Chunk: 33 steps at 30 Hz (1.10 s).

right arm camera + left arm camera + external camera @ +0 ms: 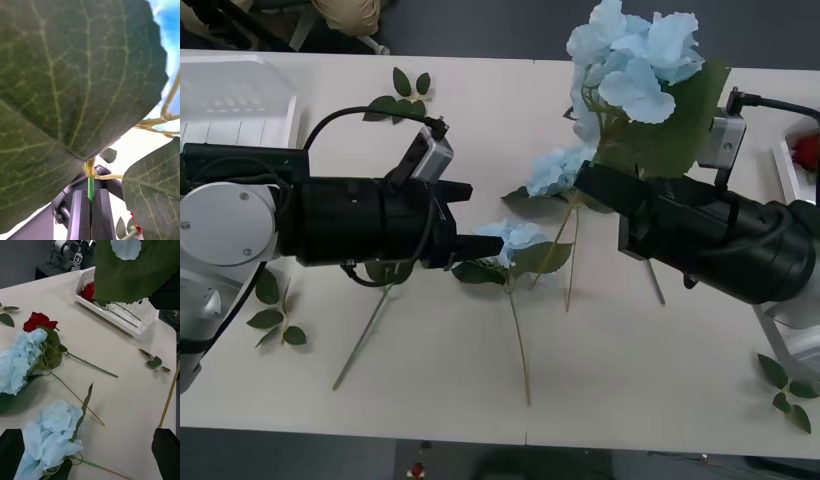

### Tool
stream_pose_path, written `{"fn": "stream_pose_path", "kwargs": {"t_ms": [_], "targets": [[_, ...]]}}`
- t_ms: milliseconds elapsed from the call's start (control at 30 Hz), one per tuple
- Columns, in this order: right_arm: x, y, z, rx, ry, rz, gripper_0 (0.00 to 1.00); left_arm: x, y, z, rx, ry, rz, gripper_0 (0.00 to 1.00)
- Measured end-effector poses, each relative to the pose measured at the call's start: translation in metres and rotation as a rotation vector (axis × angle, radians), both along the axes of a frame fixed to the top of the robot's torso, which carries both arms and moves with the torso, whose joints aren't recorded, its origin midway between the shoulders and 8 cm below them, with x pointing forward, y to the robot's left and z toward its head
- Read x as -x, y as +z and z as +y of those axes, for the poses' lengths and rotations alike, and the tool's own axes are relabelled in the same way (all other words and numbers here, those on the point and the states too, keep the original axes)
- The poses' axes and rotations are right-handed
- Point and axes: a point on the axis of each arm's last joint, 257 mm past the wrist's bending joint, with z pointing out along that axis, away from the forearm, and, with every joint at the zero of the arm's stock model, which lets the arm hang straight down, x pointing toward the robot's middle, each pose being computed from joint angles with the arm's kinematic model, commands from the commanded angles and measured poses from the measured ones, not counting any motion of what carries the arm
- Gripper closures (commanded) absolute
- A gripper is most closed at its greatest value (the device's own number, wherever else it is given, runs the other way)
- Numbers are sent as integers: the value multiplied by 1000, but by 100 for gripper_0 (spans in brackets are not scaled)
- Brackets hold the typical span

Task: Put the red flowers into the right box and the blue flowers into the left box

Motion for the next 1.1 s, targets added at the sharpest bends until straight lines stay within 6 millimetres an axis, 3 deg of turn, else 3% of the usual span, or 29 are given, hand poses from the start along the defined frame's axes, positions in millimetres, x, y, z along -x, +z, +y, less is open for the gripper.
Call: {"fn": "stream_pose_path", "kwargs": {"t_ms": [233,633,800,1000,1100], "targets": [[-5,11,22,-41,51,3,100,1,-2,-24,2,-28,-6,0],[-11,17,28,-87,78,16,100,8,6,-33,60,-52,32,0],[-10,15,27,-89,88,22,100,4,1,-12,-11,-69,-44,0],[-10,17,28,-88,90,16,100,8,9,28,-60,-121,-114,0],[-10,20,29,-88,93,11,100,14,24,33,-11,-139,-100,0]]}}
